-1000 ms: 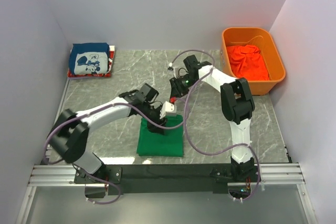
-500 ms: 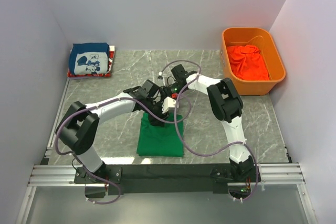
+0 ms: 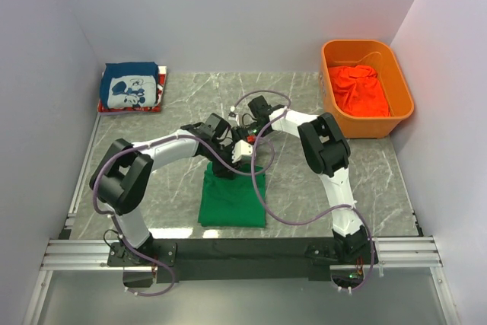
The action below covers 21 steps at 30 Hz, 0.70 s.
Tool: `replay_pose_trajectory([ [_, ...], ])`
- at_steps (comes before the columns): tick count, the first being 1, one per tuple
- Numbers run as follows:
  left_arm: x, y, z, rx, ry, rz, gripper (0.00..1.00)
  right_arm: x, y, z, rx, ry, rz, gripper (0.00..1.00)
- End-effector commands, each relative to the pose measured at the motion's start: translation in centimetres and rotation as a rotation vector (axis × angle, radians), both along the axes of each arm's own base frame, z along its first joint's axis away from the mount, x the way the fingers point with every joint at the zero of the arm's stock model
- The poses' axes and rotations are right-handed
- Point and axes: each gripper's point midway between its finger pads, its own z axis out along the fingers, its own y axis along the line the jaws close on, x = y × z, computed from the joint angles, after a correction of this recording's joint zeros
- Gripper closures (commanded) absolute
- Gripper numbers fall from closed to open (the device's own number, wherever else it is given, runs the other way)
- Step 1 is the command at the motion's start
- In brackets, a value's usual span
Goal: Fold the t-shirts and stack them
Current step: Fold the tshirt
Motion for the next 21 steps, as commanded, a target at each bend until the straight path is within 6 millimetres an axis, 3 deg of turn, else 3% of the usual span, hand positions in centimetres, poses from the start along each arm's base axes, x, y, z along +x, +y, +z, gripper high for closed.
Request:
replay_pose_trajectory([
  [1,0.1,-0.7,1.3,-0.042,-0.011,-0.064,0.61,-1.1,-0.2,-1.3,-0.009,0.047,0.021,0.62],
  [3,0.1,-0.7,1.7,-0.049,-0.011,-0.064,0.77,-1.3,-0.1,-1.4,-0.006,0.055,0.028,0.62],
  [8,0.3,-1.1,4.7,-0.103,-0.069,-0.073,0.99,-2.1,-0.1,-1.6,0.002,0.084,0.042,0.65],
  [15,1.6,-1.2,7.4,-0.127,-0.158,-0.067,0.99,-2.9,-0.2,-2.3,0.007,0.126,0.048,0.67],
  [18,3.1,-1.0,7.9,-0.134,-0.198,-0.056,0.99,-2.9,-0.1,-2.2,0.013,0.131,0.049,0.67],
  [21,4.2,-0.8,7.2,-0.124,-0.200,-0.047,0.99,-2.8,0.1,-2.1,0.021,0.136,0.051,0.67],
])
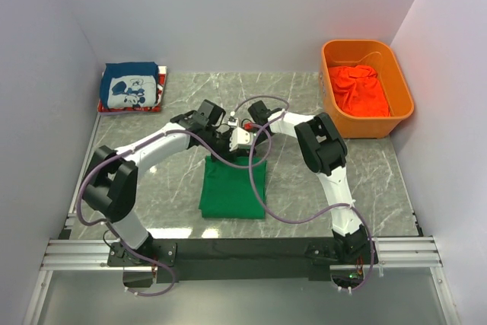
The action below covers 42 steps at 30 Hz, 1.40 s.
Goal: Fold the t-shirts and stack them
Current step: Fold the tshirt
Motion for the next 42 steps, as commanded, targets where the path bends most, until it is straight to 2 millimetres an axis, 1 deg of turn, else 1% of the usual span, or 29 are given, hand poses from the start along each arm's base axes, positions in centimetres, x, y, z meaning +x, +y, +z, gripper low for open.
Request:
replay_pose_trajectory([
  [1,2.2,-0.4,1.0,-0.031,-0.064,-0.010,0.99,-0.9,-0.1,-1.8,-0.043,0.022,0.016,0.67],
  [8,4.0,-0.1,-1.2,-0.016,-0.076,0.002,0.99,-0.4,-0.1,-1.9,-0.060,0.005,0.005,0.67],
  [11,4.3,-0.1,-2.5,-0.002,-0.076,0.004,0.99,1.6,-0.7,-1.9,-0.112,-0.065,-0.026,0.66],
  [14,5.2,0.3,-3.5,0.009,-0.090,0.023,0.98,6.3,-2.4,-1.4,-0.209,-0.199,-0.120,0.63],
  [15,5.6,0.4,-3.5,0.009,-0.097,0.032,0.96,8.3,-2.8,-0.5,-0.215,-0.250,-0.152,0.61],
  [17,6.5,0.4,-3.7,0.010,-0.111,0.046,0.96,11.6,-5.3,0.2,-0.272,-0.309,-0.227,0.57],
  [18,7.1,0.6,-3.7,0.010,-0.111,0.062,0.91,13.6,-5.7,1.7,-0.267,-0.363,-0.258,0.55],
  [20,8.2,0.4,-3.2,0.004,-0.115,0.083,0.80,16.0,-8.0,3.0,-0.305,-0.403,-0.311,0.53],
  [21,8.8,0.6,-2.7,-0.004,-0.104,0.113,0.72,17.2,-8.5,4.9,-0.301,-0.455,-0.333,0.52],
  [22,9.3,0.7,-2.0,-0.016,-0.099,0.134,0.68,17.7,-9.3,5.9,-0.309,-0.481,-0.350,0.51],
  [23,10.4,0.7,-0.4,-0.043,-0.113,0.160,0.64,18.2,-10.3,6.8,-0.308,-0.522,-0.356,0.51],
  [24,10.9,1.6,0.5,-0.071,-0.070,0.217,0.60,17.7,-10.8,8.7,-0.290,-0.551,-0.357,0.51],
  [25,11.7,1.9,2.8,-0.109,-0.083,0.260,0.58,17.1,-11.0,9.8,-0.273,-0.558,-0.346,0.51],
  [26,12.1,2.4,4.2,-0.141,-0.069,0.299,0.56,16.0,-10.5,11.1,-0.212,-0.556,-0.315,0.51],
  [27,11.6,2.9,5.1,-0.165,-0.001,0.353,0.53,14.5,-10.7,12.8,-0.178,-0.559,-0.303,0.51],
  [28,11.4,3.7,7.5,-0.222,0.021,0.370,0.52,13.3,-10.4,13.6,-0.138,-0.550,-0.288,0.51],
  [29,10.9,4.0,8.2,-0.243,0.057,0.392,0.53,12.0,-9.9,14.3,-0.105,-0.516,-0.281,0.52],
  [30,9.9,4.2,8.7,-0.262,0.139,0.437,0.54,9.4,-9.1,15.0,-0.037,-0.458,-0.250,0.53],
  [31,8.4,3.8,10.3,-0.313,0.180,0.420,0.56,8.2,-8.6,15.4,0.001,-0.424,-0.243,0.56],
  [32,7.0,3.7,9.7,-0.323,0.255,0.431,0.57,7.0,-8.1,15.6,0.029,-0.359,-0.247,0.59],
  [33,5.7,3.4,9.8,-0.352,0.363,0.478,0.58,4.9,-7.9,14.7,0.045,-0.285,-0.240,0.61],
  [34,3.9,3.1,9.2,-0.392,0.446,0.471,0.59,3.8,-6.9,14.9,0.100,-0.257,-0.222,0.64],
  [35,3.0,2.8,8.9,-0.416,0.508,0.483,0.60,2.8,-6.5,14.5,0.101,-0.190,-0.234,0.64],
  [36,2.0,2.5,8.5,-0.431,0.633,0.545,0.62,1.4,-6.3,13.1,0.085,-0.136,-0.231,0.65],
  [37,0.5,2.8,6.4,-0.417,0.719,0.586,0.64,0.6,-5.7,12.5,0.090,-0.120,-0.216,0.66],
  [38,0.9,2.5,6.3,-0.455,0.720,0.590,0.65,0.0,-5.4,11.6,0.073,-0.085,-0.214,0.67],
  [39,0.4,2.4,5.8,-0.459,0.798,0.635,0.65,-0.6,-5.3,10.1,0.047,-0.040,-0.214,0.68],
  [40,0.0,2.4,4.3,-0.449,0.850,0.668,0.65,-0.5,-5.2,9.2,0.030,-0.036,-0.222,0.68],
  [42,0.8,2.2,2.7,-0.455,0.893,0.732,0.65,-0.4,-5.3,6.9,-0.021,-0.005,-0.255,0.69],
])
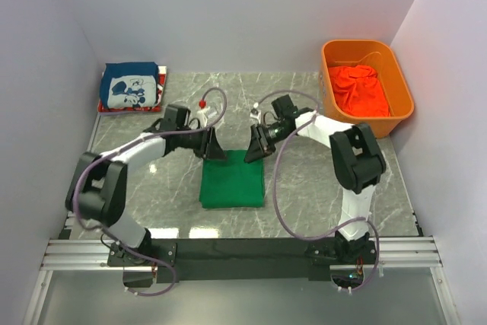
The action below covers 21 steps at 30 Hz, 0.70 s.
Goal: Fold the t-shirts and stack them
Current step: Fold the tshirt
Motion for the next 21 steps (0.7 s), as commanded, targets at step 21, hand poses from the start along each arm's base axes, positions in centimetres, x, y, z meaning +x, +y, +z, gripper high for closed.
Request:
replay_pose_trajectory([
  [21,10.9,0.7,-2.5,-0.131,0.254,0.121,0.68,13.4,-2.6,0.8,-0.040,-0.115,-0.334,0.67],
])
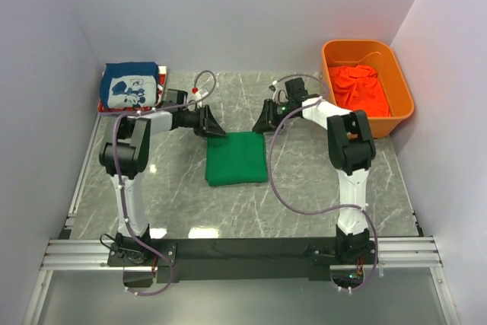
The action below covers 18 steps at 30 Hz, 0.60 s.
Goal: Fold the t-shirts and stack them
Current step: Fold the tshirt
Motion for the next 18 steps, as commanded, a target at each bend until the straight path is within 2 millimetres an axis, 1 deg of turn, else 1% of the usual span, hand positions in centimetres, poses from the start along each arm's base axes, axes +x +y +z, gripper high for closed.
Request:
replay_pose_trajectory([
  [1,-2.3,0.1,6.3,-0.057,-0.104,-0.060,0.67,-1.1,0.9,7.4,0.124,-0.136,0.036,0.66],
  [2,-2.8,-0.1,7.3,-0.085,-0.135,-0.065,0.67,-2.9,1.2,8.4,0.147,-0.133,0.048,0.65],
  [3,-4.8,-0.2,7.6,-0.098,-0.086,-0.050,0.66,-3.9,1.6,8.6,0.160,-0.122,0.058,0.64],
  [4,-5.6,-0.4,7.6,-0.107,-0.076,-0.043,0.66,-4.8,2.0,9.0,0.179,-0.115,0.065,0.64],
  [5,-5.8,-0.9,8.3,-0.139,-0.077,-0.027,0.66,-7.1,2.9,8.6,0.189,-0.084,0.100,0.64],
  [6,-7.7,-1.4,7.2,-0.141,-0.026,-0.040,0.65,-8.0,3.3,8.3,0.192,-0.071,0.113,0.63],
  [7,-8.4,-1.8,6.6,-0.140,-0.008,-0.042,0.65,-9.0,3.7,7.9,0.198,-0.056,0.131,0.63],
  [8,-9.1,-2.1,6.0,-0.143,0.016,-0.045,0.65,-10.5,3.9,6.5,0.193,-0.008,0.149,0.63],
  [9,-9.7,-2.7,5.6,-0.152,0.030,-0.052,0.65,-11.5,4.4,5.8,0.191,0.020,0.172,0.63],
  [10,-10.5,-2.7,3.9,-0.133,0.077,-0.043,0.65,-12.2,4.5,4.9,0.185,0.043,0.181,0.63],
  [11,-10.7,-2.7,3.0,-0.122,0.096,-0.035,0.65,-13.0,4.4,3.0,0.163,0.087,0.181,0.63],
  [12,-10.6,-2.5,1.1,-0.097,0.129,-0.012,0.64,-13.2,4.1,0.8,0.130,0.114,0.177,0.63],
  [13,-10.4,-2.3,0.1,-0.080,0.148,0.000,0.64,-13.2,3.7,0.4,0.113,0.114,0.176,0.63],
  [14,-10.1,-1.9,-0.9,-0.060,0.145,0.002,0.64,-13.0,3.4,-1.6,0.075,0.148,0.171,0.63],
  [15,-9.2,-1.5,-2.1,-0.041,0.156,0.014,0.65,-12.5,2.5,-3.0,0.036,0.158,0.148,0.65],
  [16,-9.2,-0.9,-3.1,-0.006,0.195,0.024,0.65,-12.4,2.0,-4.0,0.012,0.167,0.150,0.65],
  [17,-8.9,-0.5,-3.9,0.014,0.176,0.013,0.65,-11.9,1.5,-4.9,-0.011,0.180,0.136,0.66],
  [18,-8.3,0.3,-4.3,0.022,0.183,0.026,0.65,-11.5,1.0,-5.1,-0.023,0.179,0.124,0.66],
])
